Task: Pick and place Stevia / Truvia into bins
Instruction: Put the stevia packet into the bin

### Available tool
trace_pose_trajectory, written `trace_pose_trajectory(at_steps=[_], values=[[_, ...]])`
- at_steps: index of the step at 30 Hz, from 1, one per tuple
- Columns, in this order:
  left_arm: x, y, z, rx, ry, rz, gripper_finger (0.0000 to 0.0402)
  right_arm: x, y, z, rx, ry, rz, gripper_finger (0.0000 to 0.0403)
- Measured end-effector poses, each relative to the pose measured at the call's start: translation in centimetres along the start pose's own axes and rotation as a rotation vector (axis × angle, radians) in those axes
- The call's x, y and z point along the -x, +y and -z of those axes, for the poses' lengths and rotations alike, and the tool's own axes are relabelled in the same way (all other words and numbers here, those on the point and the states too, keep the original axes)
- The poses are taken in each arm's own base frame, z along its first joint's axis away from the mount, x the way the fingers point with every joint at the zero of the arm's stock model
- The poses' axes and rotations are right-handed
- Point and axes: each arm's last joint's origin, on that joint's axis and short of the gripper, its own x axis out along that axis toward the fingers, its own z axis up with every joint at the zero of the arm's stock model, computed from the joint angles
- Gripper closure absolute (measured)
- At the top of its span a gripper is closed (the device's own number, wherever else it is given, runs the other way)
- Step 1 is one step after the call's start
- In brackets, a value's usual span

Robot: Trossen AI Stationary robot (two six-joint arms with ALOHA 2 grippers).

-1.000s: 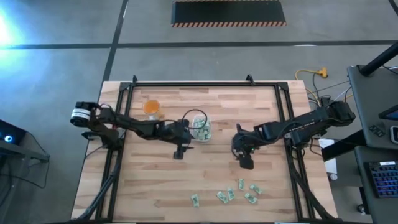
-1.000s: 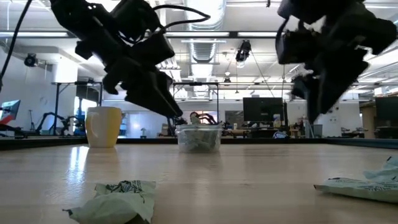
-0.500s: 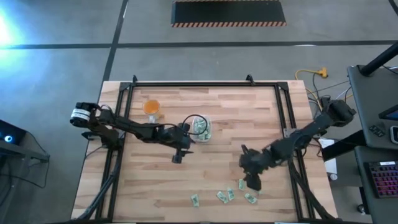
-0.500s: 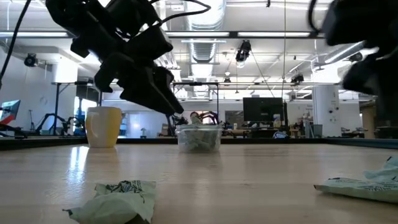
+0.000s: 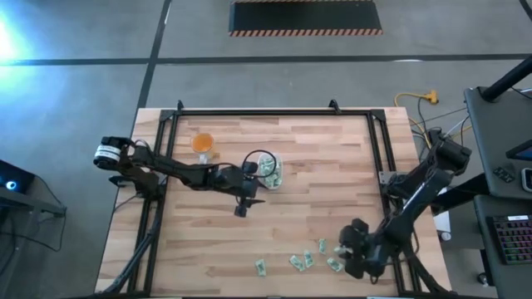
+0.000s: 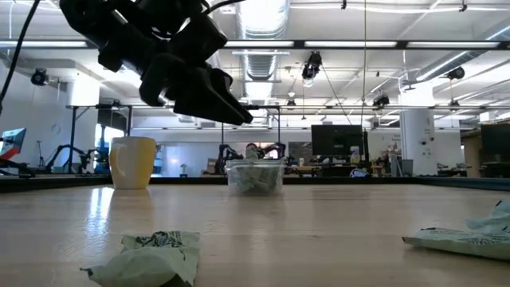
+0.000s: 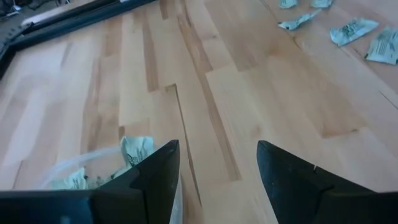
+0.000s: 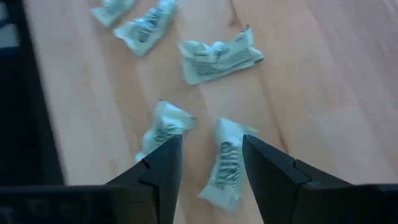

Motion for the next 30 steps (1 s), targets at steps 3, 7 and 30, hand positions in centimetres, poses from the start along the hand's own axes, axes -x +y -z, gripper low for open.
trace_pose_trajectory(at_steps=[3,7,30], values=[[0.0,0.1,-0.2,-0.003,-0.008,-0.003,0.0203,-0.7,-0.1,0.3,0.024,0.019,0.028,0.0247],[0.0,0.1,-0.4,-0.010,-0.012,-0.005,0.0203,-1.4,-0.2,0.7,0.043,0.039,0.054,0.0253],[0.0,0.7,-0.4,-0.027,-0.026,-0.030,0.0203,-2.7,-1.0,0.9,0.161,-0.045,0.176,0.0372]])
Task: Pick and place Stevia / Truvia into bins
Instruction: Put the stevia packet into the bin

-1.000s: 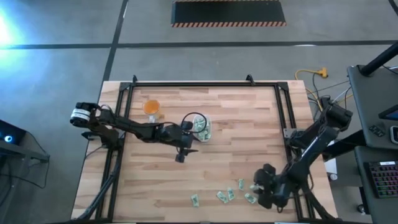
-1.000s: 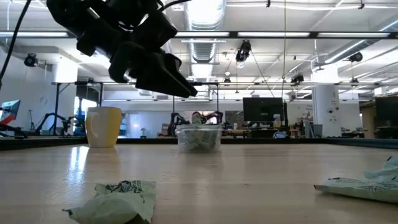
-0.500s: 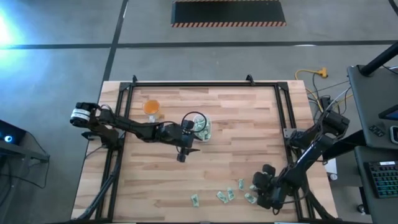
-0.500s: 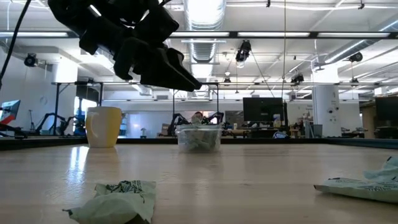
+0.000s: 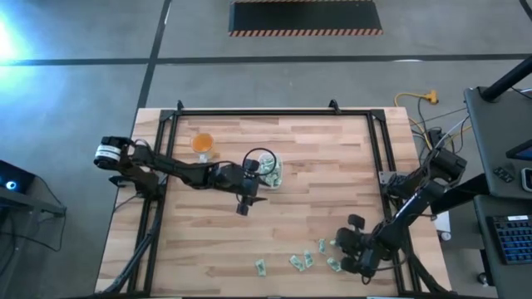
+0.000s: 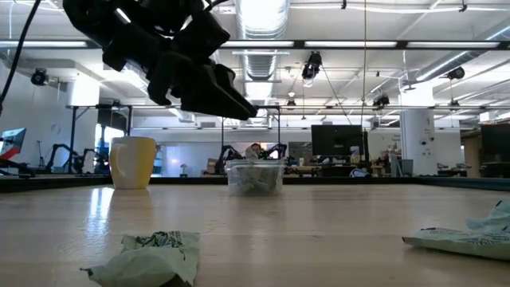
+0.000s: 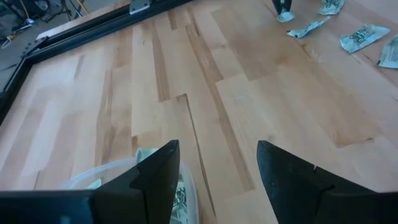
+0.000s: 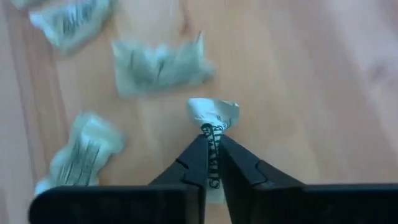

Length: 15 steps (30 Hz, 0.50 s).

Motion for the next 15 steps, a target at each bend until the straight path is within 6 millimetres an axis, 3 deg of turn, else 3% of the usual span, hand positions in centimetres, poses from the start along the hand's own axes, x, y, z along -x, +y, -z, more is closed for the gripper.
trace_pose_trajectory(at_steps=[6,15], values=[[0.0,0.1,0.2,0.004,0.006,-0.004,0.0203,0.0,-0.3,-1.0,0.116,-0.184,0.080,0.0390],[0.0,-0.1,0.6,0.012,0.033,0.004,0.0203,-0.6,-1.9,-4.4,0.368,-0.462,0.380,0.0390]])
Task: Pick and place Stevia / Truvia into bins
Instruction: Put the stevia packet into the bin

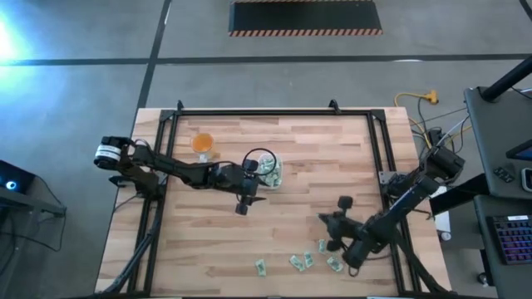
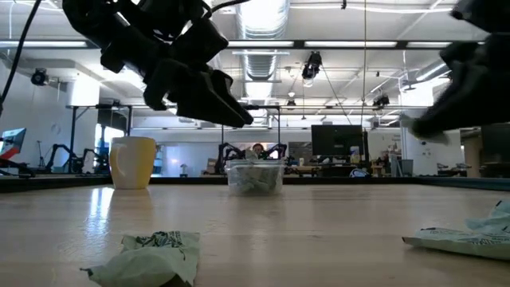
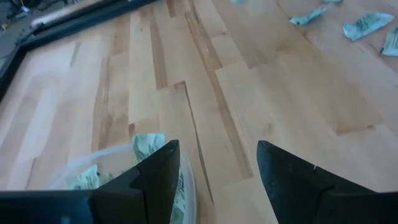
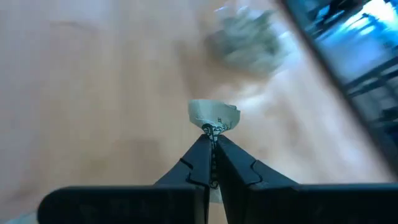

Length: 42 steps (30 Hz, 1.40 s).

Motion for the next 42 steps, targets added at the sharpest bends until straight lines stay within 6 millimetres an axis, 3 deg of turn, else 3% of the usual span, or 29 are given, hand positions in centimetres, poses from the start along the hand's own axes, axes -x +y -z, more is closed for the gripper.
trace_pose_trajectory(at_steps=[9,19,26,33,42], values=[[0.0,-0.2,0.7,0.078,0.066,0.018,0.0203,-5.0,-3.1,-3.3,0.137,0.022,0.182,0.0390],[0.5,-1.1,2.3,0.248,0.244,0.067,0.0203,-11.0,-7.8,-7.4,0.223,-0.043,0.029,0.0390],[0.8,-2.5,3.3,0.332,0.307,0.103,0.0203,-14.3,-12.1,-8.1,0.191,-0.085,-0.035,0.0390],[0.9,-3.4,4.1,0.370,0.268,0.114,0.0203,-16.1,-15.2,-7.9,0.109,-0.148,-0.218,0.0390],[0.9,-3.9,4.3,0.366,0.273,0.121,0.0203,-16.7,-15.6,-8.0,0.106,-0.192,-0.240,0.0390]])
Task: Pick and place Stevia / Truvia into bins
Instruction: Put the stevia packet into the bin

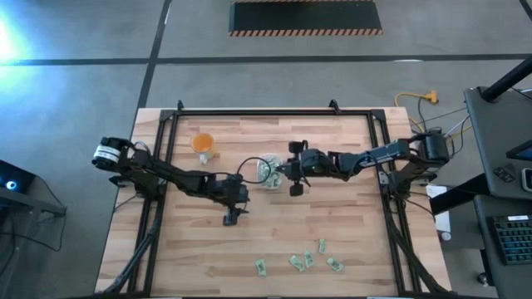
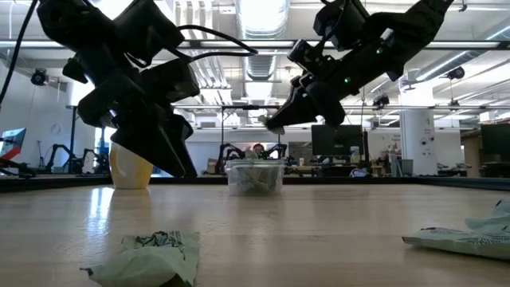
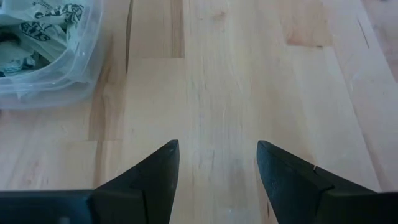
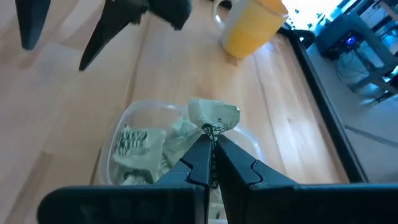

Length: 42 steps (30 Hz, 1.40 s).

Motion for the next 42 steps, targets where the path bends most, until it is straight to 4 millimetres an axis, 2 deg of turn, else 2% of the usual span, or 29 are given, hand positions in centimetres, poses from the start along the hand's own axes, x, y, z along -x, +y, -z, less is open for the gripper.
trace_pose_trajectory(at_steps=[6,11,17,22,27,35,39,42], values=[[0.0,0.0,0.0,0.000,-0.001,-0.001,0.0203,-1.7,0.5,0.9,0.010,0.016,-0.005,0.0383],[0.0,0.0,0.0,-0.001,-0.001,0.000,0.0203,-2.5,0.6,0.8,0.030,0.025,-0.009,0.0344],[0.0,-0.1,0.0,-0.004,-0.010,0.002,0.0203,-1.8,0.3,0.0,0.014,0.017,-0.006,0.0283],[0.0,-0.5,-0.4,-0.014,-0.047,0.018,0.0203,-0.4,-0.1,-0.4,0.012,0.111,-0.042,0.0253],[0.1,-2.3,-0.5,-0.086,-0.110,0.126,0.0203,1.8,-0.4,-0.6,-0.068,0.231,-0.082,0.0243],[0.5,-6.3,-0.6,-0.197,-0.341,0.335,0.0203,4.5,-0.7,-0.4,-0.170,0.341,-0.103,0.0253],[-0.3,-8.0,-0.1,-0.236,-0.370,0.391,0.0203,4.9,-0.8,-0.7,-0.192,0.324,-0.098,0.0259],[-1.7,-8.8,-0.1,-0.244,-0.381,0.406,0.0203,4.9,-0.7,-0.7,-0.195,0.319,-0.122,0.0263]])
